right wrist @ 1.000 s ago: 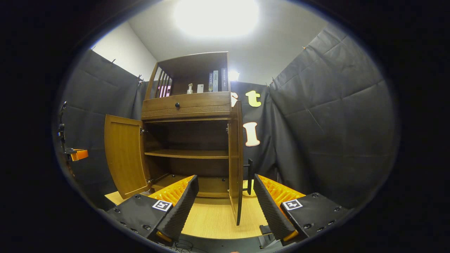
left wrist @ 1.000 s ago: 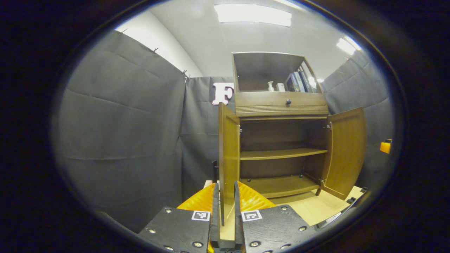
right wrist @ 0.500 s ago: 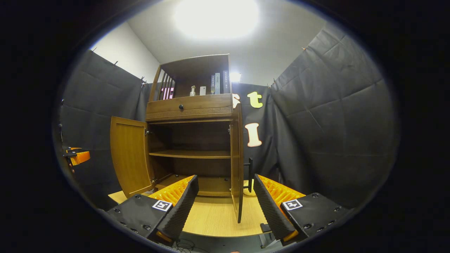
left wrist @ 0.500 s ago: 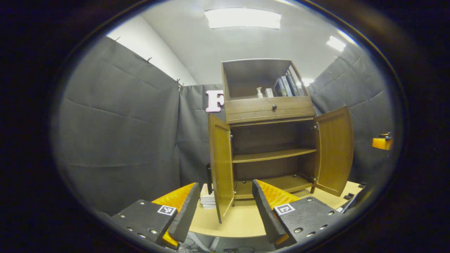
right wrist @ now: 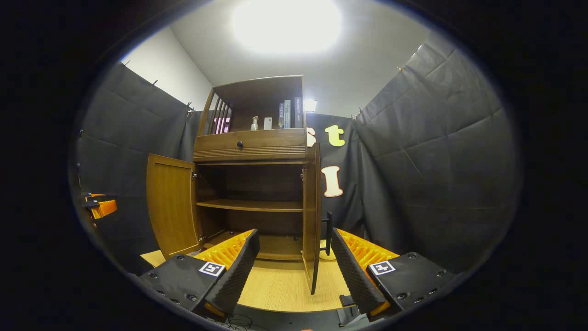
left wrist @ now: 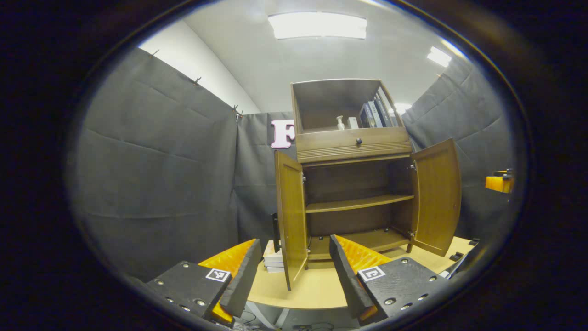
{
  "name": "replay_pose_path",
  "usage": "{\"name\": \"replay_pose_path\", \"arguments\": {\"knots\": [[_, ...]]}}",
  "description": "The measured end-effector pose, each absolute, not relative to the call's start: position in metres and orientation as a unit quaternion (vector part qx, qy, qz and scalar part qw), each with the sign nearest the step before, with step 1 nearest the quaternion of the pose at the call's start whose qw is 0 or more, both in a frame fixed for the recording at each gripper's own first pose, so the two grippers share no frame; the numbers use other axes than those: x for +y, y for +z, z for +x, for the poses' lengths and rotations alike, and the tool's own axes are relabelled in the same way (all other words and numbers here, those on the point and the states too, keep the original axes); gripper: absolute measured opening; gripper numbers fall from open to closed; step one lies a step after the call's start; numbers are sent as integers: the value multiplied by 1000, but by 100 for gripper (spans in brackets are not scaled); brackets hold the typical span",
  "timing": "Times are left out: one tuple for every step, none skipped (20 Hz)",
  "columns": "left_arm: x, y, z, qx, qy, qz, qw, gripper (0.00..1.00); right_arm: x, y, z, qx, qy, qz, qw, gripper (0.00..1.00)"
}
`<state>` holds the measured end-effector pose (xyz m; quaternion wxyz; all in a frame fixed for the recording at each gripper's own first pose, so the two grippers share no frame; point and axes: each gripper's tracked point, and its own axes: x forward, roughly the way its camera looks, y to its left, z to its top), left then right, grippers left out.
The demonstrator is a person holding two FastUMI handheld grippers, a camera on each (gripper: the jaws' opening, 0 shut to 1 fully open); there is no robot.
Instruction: Open the right door of the double-door shoe cabinet with the right hand, and open the left door with the left hand.
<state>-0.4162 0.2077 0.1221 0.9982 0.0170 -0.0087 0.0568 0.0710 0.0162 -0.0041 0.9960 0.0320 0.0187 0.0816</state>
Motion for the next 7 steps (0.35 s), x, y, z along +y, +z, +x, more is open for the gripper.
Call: {"name": "replay_pose_path", "arguments": {"knots": [[208, 120, -416, -8, 56, 16, 998, 86, 16, -3, 70, 17, 81, 33, 996, 94], [208, 119, -415, -7, 56, 16, 998, 86, 16, -2, 70, 15, 79, 34, 996, 94], [209, 116, -414, -5, 57, 16, 998, 86, 15, -2, 68, 13, 79, 34, 996, 94], [210, 115, -413, -5, 59, 15, 998, 86, 15, -2, 68, 13, 79, 33, 996, 98], [209, 113, -412, -3, 58, 14, 998, 86, 15, -3, 67, 13, 79, 33, 996, 93], [208, 114, -412, -5, 58, 13, 998, 86, 16, -3, 66, 14, 81, 32, 996, 94], [208, 114, -412, -6, 57, 12, 998, 86, 17, -3, 66, 14, 83, 31, 996, 93]]}}
